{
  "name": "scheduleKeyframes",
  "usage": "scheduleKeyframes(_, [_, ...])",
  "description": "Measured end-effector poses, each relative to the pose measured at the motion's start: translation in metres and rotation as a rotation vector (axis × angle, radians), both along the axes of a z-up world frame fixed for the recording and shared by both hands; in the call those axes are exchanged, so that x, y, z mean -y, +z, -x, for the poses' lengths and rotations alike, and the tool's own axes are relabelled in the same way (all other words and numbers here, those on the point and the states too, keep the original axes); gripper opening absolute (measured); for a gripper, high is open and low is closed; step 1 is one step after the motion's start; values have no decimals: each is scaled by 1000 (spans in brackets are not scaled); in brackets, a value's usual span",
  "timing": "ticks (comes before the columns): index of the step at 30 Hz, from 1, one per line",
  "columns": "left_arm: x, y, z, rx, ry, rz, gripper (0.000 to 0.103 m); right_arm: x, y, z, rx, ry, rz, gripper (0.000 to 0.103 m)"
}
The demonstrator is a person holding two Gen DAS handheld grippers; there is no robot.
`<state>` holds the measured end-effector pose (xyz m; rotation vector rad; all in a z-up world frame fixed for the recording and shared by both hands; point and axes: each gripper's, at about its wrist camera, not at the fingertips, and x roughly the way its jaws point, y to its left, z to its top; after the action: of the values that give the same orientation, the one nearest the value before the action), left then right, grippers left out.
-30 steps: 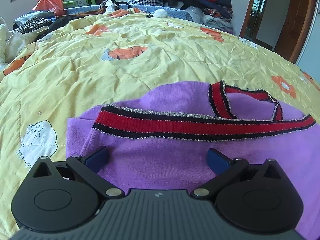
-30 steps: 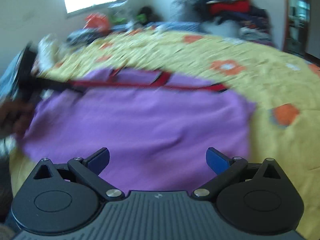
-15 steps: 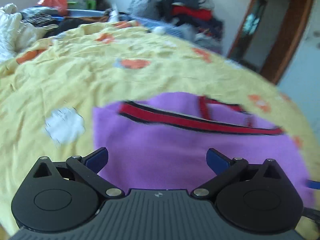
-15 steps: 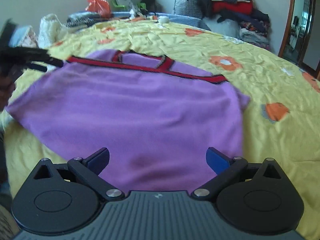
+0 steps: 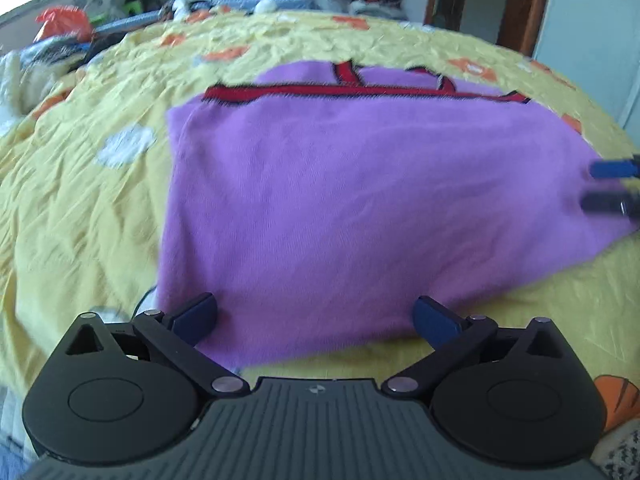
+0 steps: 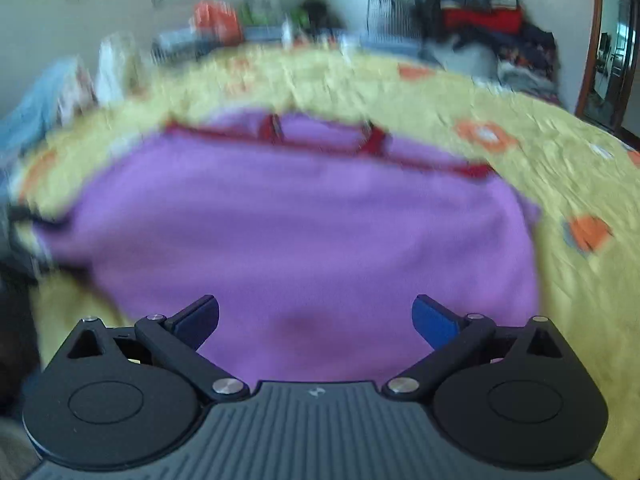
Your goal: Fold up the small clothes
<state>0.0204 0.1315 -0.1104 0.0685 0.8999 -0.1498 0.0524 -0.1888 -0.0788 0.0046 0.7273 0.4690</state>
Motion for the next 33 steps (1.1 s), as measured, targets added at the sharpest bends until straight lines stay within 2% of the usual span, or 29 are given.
scheduleKeyframes(2, [0, -1, 2, -6, 1, -19, 103, -26, -5, -15, -24, 18, -56, 103])
scheduleKeyframes(5, [-1, 0, 4, -15, 41, -14, 103, -71, -22, -27, -61, 73, -20, 103])
scheduleKeyframes(6, [0, 0, 7, -16, 58, -17, 103, -84, -25, -24, -35, 68, 56, 103])
scheduleKeyframes(7, [1, 0, 10, -15, 75, -19, 103, -100, -29, -15, 10, 102, 179, 103])
scheduleKeyframes(8, [1, -1, 14, -15, 97, -22, 103, -104, -28, -6, 57, 119, 214, 103])
scheduleKeyframes(9, [3, -2, 19, -13, 117, -34, 103, -98, -28, -8, 8, 107, 181, 103])
scheduleKeyframes(10, [4, -2, 24, -6, 136, -40, 103, -92, -29, -5, -2, 114, 169, 103])
scheduleKeyframes(13, [3, 1, 31, -11, 193, -35, 103, -81, -31, 2, 26, 158, 163, 103])
scheduleKeyframes(15, [-5, 6, 29, -75, 235, 21, 101, -79, -29, -1, 21, 194, 159, 103])
scheduleKeyframes(16, [-11, 13, 29, -81, 237, 59, 101, -79, -26, 0, 14, 220, 159, 103])
scheduleKeyframes(18, [-28, 33, 24, -22, 238, 127, 103, -70, -19, -2, 11, 240, 104, 103])
scheduleKeyframes(20, [-47, 48, 2, -1, 232, 207, 103, -68, -15, -2, -4, 257, 67, 103])
scheduleKeyframes(23, [-77, 56, -51, 4, 198, 270, 103, -82, -15, 1, 0, 283, 100, 103])
scheduleKeyframes(26, [-99, 49, -113, -21, 147, 307, 103, -95, -4, 18, 130, 259, 116, 103])
scheduleKeyframes(29, [-121, 32, -169, -95, 78, 465, 103, -104, 9, 44, 331, 211, 95, 103])
scheduleKeyframes(32, [-134, 16, -204, -158, 48, 533, 103, -133, 5, 54, 399, 178, 268, 103])
scheduleKeyframes(33, [-138, 11, -212, -177, 33, 570, 103, -140, 4, 55, 414, 152, 297, 103])
